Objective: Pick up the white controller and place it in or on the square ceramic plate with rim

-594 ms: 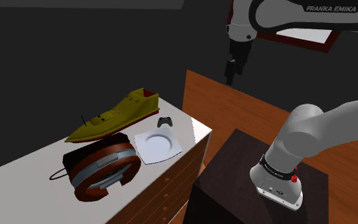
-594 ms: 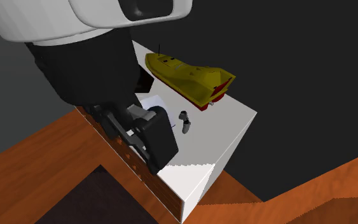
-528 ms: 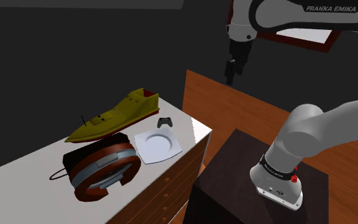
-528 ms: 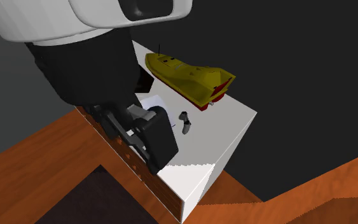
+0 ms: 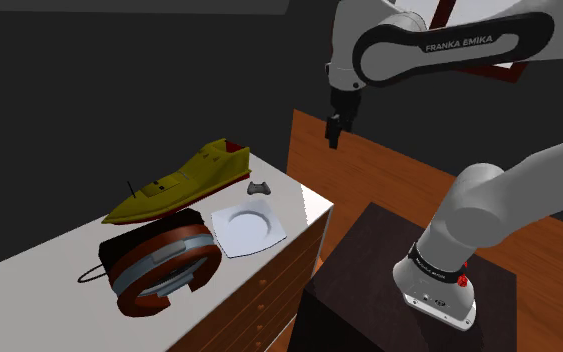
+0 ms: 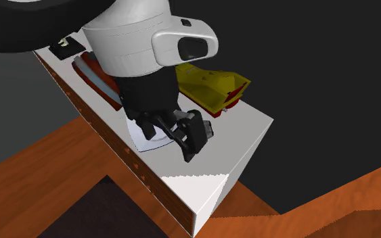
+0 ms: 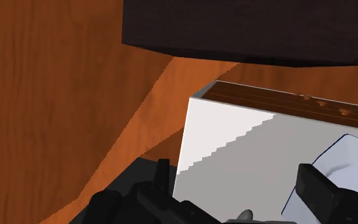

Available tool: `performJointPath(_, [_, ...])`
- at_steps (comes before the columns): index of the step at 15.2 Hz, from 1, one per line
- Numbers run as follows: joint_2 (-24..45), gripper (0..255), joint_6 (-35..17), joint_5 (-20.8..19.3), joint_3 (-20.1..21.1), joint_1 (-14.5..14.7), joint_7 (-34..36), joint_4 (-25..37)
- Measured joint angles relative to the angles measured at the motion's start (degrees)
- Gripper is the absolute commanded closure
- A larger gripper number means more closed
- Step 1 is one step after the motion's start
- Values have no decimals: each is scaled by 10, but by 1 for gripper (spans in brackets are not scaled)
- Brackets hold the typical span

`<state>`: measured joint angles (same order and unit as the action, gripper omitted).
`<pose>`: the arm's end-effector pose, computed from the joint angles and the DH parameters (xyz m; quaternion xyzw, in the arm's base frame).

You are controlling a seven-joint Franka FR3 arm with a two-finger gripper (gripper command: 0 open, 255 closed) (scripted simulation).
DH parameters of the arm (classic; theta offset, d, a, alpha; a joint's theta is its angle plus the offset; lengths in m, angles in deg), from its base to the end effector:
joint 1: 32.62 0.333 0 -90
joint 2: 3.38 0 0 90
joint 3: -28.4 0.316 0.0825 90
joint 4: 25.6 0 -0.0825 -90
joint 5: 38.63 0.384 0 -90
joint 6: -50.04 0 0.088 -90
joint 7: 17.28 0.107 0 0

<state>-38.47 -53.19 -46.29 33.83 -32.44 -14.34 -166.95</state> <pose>0.3594 0.0269 0.4995 0.9949 0.0310 -0.0218 0.0933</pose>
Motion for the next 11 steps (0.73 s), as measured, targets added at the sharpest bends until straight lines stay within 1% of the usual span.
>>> performJointPath(4, [63,0,-84,-8,9,4,7,-15])
performJointPath(7, [125,0,-137,-17,19,5,15,-4])
performJointPath(11, [218,0,-212,-41,28,2,27,20])
